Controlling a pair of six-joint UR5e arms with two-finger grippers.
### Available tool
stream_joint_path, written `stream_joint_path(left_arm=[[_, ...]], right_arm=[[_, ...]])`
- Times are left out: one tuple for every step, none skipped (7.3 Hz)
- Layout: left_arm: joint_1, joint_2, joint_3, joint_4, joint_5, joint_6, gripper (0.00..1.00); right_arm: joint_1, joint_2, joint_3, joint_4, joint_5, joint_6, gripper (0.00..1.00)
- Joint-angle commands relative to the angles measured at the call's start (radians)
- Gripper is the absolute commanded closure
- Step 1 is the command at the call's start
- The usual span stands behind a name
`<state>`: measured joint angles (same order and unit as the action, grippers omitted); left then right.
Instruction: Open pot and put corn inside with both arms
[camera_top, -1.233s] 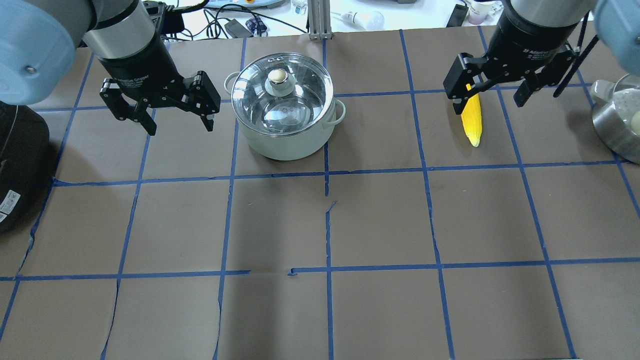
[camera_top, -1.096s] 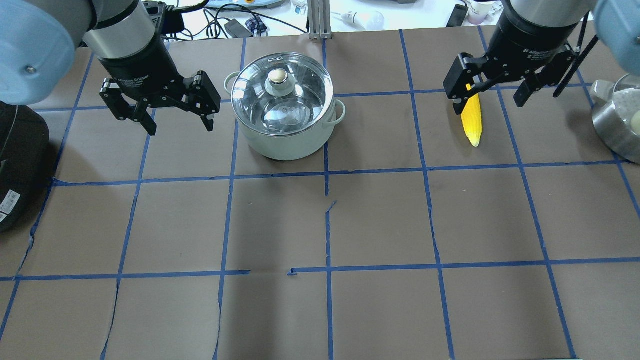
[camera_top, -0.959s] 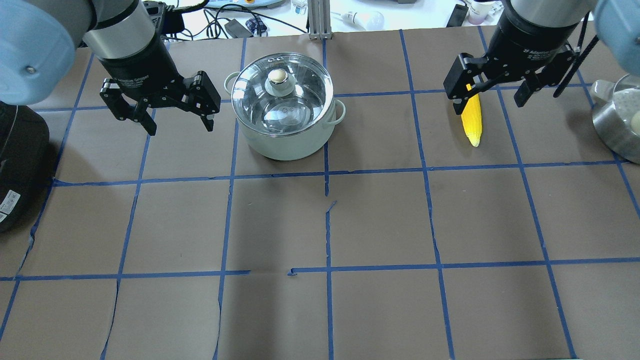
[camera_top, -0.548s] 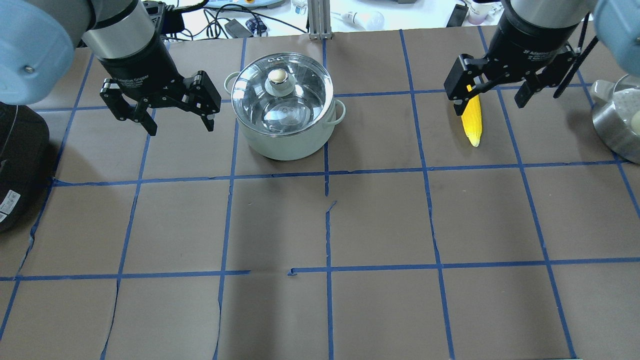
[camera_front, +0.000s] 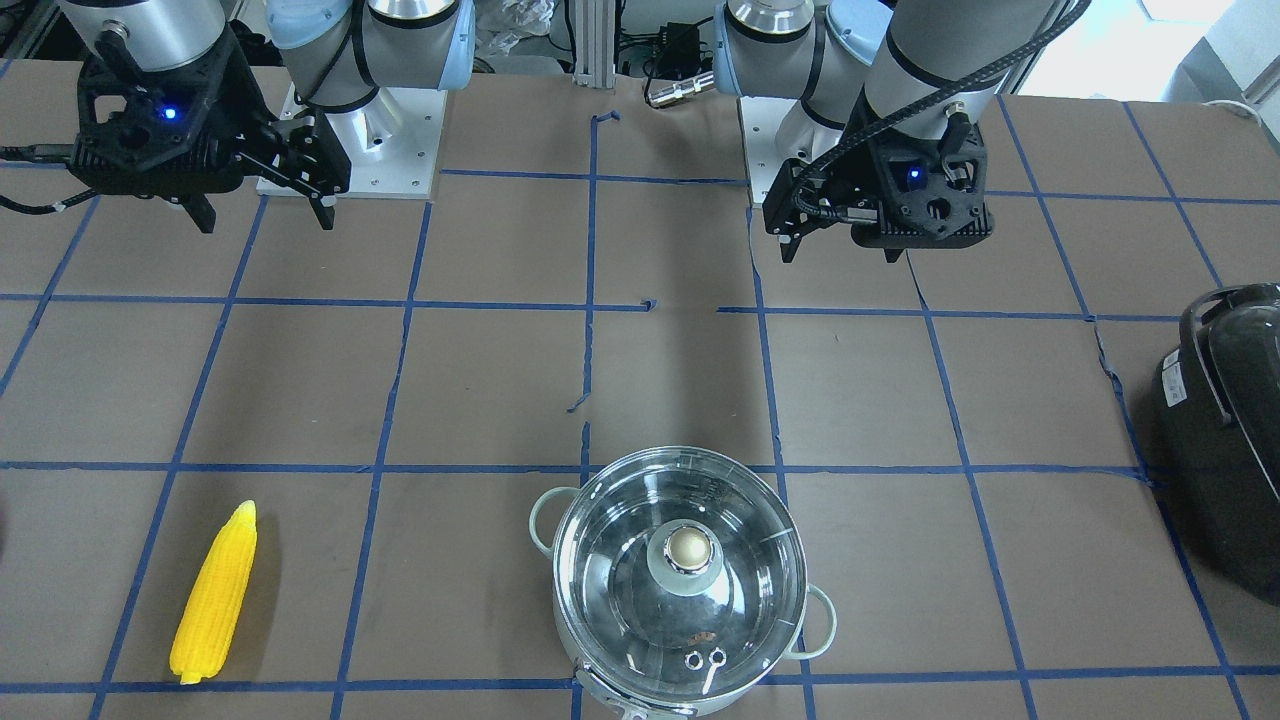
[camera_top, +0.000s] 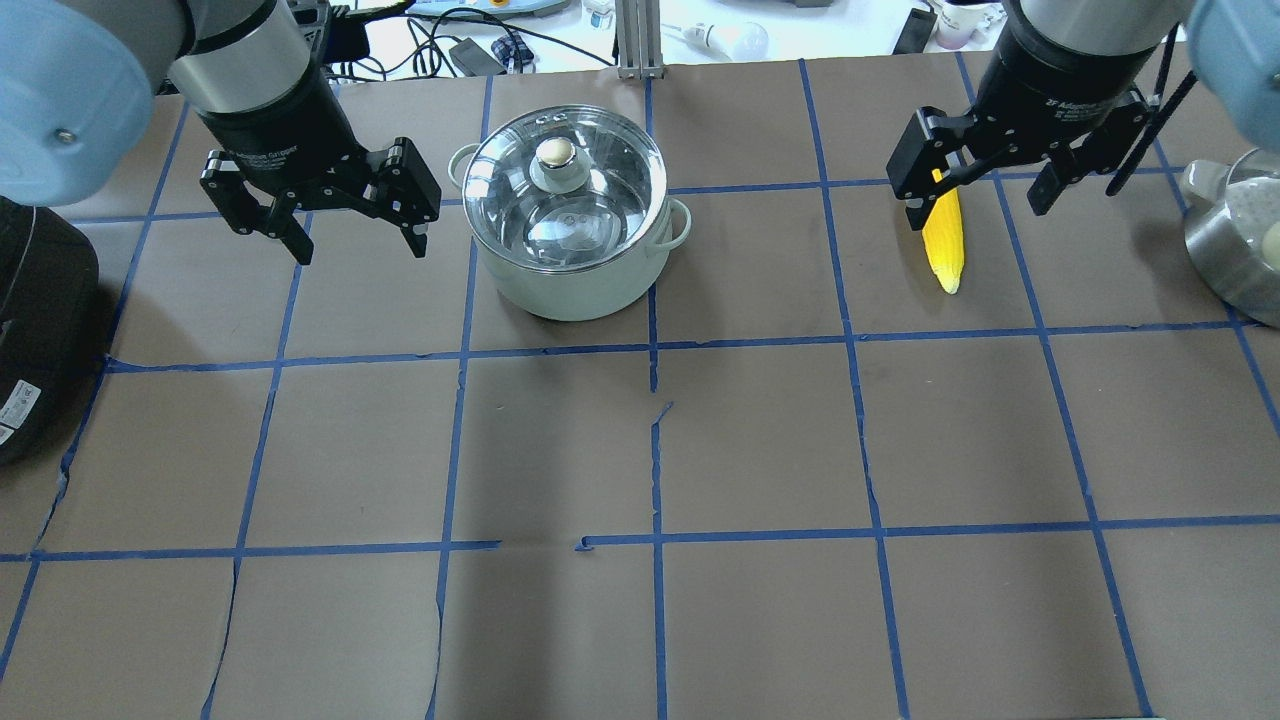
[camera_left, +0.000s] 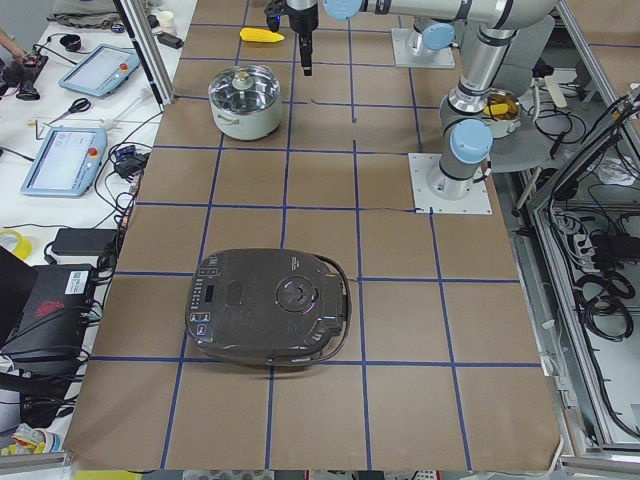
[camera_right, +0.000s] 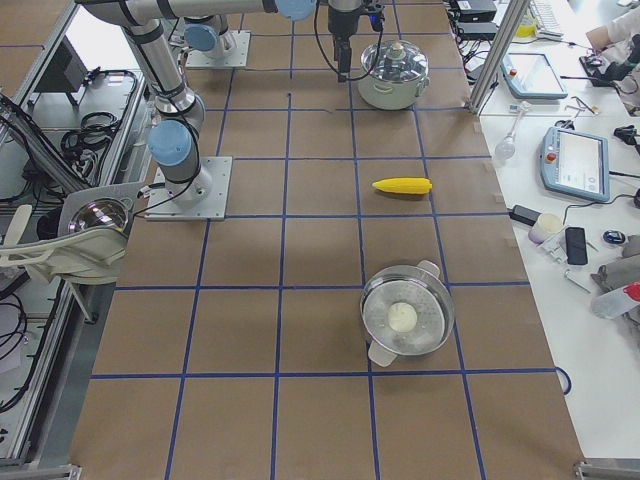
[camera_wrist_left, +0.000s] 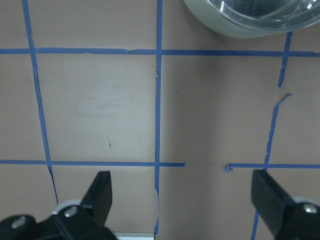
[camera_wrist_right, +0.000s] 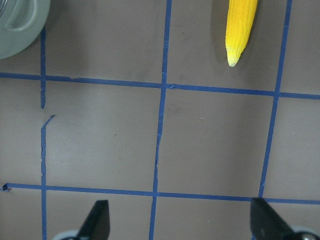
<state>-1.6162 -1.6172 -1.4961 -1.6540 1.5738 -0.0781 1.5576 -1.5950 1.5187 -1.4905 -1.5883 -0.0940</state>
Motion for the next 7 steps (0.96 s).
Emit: stream_joint_path(left_arm=[[0.018, -0.018, 0.025, 0.010, 0.003, -0.002, 0.00], [0.030, -0.041, 0.031, 0.010, -0.001, -0.002, 0.00], [0.029, -0.043, 0.036, 0.020, -0.001, -0.002, 0.00], [0.018, -0.044, 0.027, 0.042, -0.009, -0.009, 0.00], [0.013, -0.043, 0.024, 0.046, -0.002, -0.008, 0.00], [0.013, -0.043, 0.022, 0.092, 0.000, -0.014, 0.00], [0.013, -0.032, 0.005, 0.146, 0.000, -0.014, 0.00]], right_arm=[[-0.001, 0.000, 0.000, -0.001, -0.001, -0.001, 0.00], [-0.001, 0.000, 0.001, -0.001, -0.010, 0.000, 0.00], [-0.001, 0.000, 0.000, -0.001, -0.010, 0.000, 0.00], [-0.001, 0.000, 0.000, -0.001, -0.001, 0.000, 0.00], [0.001, 0.000, 0.001, -0.002, 0.002, 0.000, 0.00], [0.001, 0.001, 0.000, -0.002, 0.002, 0.000, 0.00], [-0.001, 0.000, 0.000, -0.004, 0.002, 0.000, 0.00]])
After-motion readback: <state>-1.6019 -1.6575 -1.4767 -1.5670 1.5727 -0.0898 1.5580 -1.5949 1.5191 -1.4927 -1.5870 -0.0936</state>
